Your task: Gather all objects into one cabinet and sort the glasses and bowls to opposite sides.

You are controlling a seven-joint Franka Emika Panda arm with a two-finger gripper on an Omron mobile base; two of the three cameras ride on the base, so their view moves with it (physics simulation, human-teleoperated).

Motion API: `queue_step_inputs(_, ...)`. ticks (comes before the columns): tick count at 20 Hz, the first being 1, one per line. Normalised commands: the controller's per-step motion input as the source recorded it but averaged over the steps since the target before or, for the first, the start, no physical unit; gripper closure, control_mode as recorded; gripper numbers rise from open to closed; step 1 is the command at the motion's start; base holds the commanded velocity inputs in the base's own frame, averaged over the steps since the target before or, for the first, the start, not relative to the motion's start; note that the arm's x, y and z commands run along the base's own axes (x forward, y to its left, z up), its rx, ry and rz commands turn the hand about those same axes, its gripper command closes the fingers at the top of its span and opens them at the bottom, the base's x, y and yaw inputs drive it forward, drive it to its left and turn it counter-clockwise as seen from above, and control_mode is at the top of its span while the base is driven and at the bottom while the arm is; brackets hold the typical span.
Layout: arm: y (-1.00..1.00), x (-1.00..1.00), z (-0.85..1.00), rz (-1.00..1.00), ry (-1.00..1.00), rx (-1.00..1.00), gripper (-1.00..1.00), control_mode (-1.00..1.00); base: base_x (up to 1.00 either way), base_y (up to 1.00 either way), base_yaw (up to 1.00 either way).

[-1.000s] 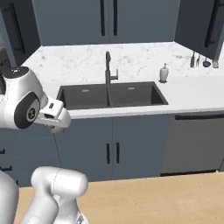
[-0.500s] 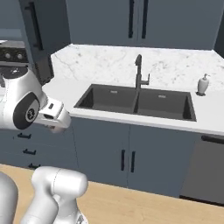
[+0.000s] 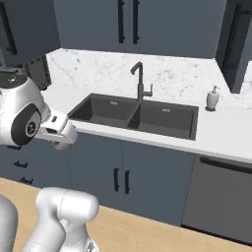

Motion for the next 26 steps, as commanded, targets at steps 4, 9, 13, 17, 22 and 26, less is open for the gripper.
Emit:
queue_step_inputs(4,0.0,0.0,0.0,0.0,0.0,0.0,1.0,1.0,-0.09,-1.0,0.22)
queue_step_inputs(9,0.0,0.0,0.0,0.0,0.0,0.0,1.0,1.0,-0.29,-1.0,0.15)
queue_step_inputs(13,0.0,0.0,0.0,0.0,0.0,0.0,1.0,1.0,-0.44,-1.0,0.11)
queue_step_inputs(17,0.0,0.0,0.0,0.0,0.0,0.0,1.0,1.0,-0.49,-1.0,0.09)
queue_step_inputs(22,0.0,0.0,0.0,0.0,0.0,0.0,1.0,1.0,-0.48,-1.0,0.09)
queue_step_inputs(26,0.0,0.0,0.0,0.0,0.0,0.0,1.0,1.0,-0.27,-0.66,0.04)
